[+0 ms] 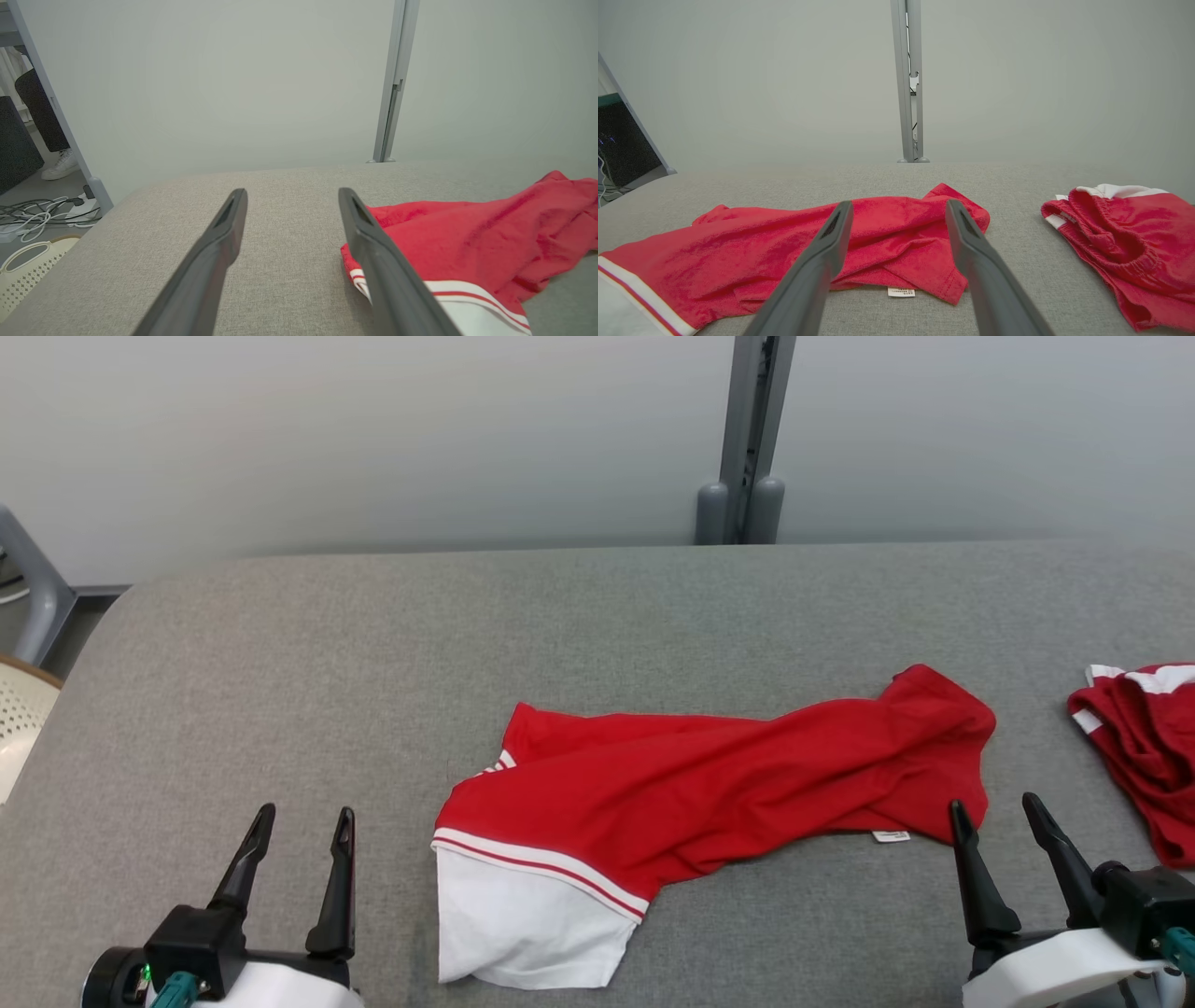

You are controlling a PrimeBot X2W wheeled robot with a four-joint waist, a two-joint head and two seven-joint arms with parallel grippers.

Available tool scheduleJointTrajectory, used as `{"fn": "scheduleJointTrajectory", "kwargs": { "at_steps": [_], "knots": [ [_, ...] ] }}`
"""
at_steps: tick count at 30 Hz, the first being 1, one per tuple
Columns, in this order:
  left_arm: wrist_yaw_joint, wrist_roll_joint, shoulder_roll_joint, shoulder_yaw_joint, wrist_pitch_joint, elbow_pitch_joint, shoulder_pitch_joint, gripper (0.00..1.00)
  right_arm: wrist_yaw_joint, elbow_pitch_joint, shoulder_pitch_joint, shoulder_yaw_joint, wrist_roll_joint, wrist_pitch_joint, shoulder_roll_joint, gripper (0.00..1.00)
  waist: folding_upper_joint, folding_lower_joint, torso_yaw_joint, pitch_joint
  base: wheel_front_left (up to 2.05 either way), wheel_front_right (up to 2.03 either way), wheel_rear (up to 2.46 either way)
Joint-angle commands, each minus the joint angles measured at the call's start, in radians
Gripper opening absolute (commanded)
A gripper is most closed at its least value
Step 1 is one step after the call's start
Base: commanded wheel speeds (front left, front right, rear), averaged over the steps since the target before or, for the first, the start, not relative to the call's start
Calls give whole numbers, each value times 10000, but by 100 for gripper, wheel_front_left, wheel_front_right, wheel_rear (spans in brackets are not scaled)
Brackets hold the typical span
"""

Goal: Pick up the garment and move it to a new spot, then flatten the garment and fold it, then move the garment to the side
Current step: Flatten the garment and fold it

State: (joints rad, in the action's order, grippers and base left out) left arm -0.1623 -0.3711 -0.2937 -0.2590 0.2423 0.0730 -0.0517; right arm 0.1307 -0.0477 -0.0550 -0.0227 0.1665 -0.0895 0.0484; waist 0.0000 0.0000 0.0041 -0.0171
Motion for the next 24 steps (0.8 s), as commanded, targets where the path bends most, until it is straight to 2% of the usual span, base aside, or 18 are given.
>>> {"fn": "scheduleJointTrajectory", "kwargs": {
  "at_steps": [1, 11, 20, 21, 22, 24],
  "knots": [
    [19, 5, -14, -16, 11, -38, 224, 100, 1, -174, 120, -88, -22, -10, 59, 100, 0, 0, 106, -175, 0, 0, 0],
    [119, 117, 105, -142, 112, 39, 955, 100, 1, -2710, 758, -815, 76, -506, 234, 100, 0, 0, 433, -1006, 0, 0, 0],
    [273, 262, 165, -171, 175, 104, 1630, 100, 1, -4927, 2306, -620, 384, -1213, 546, 100, 0, 0, 500, -1785, 0, 0, 0],
    [284, 279, 177, -178, 186, 117, 1697, 100, 1, -5105, 2463, -523, 403, -1273, 595, 96, 0, 0, 508, -1844, 0, 0, 0],
    [293, 292, 189, -183, 189, 145, 1744, 100, 1, -5275, 2582, -438, 460, -1340, 634, 56, 0, 0, 509, -1872, 0, 0, 0],
    [314, 298, 217, -190, 206, 186, 1840, 100, 1, -5444, 2765, -283, 531, -1446, 688, 0, 0, 0, 509, -1929, 0, 0, 0]
  ]
}}
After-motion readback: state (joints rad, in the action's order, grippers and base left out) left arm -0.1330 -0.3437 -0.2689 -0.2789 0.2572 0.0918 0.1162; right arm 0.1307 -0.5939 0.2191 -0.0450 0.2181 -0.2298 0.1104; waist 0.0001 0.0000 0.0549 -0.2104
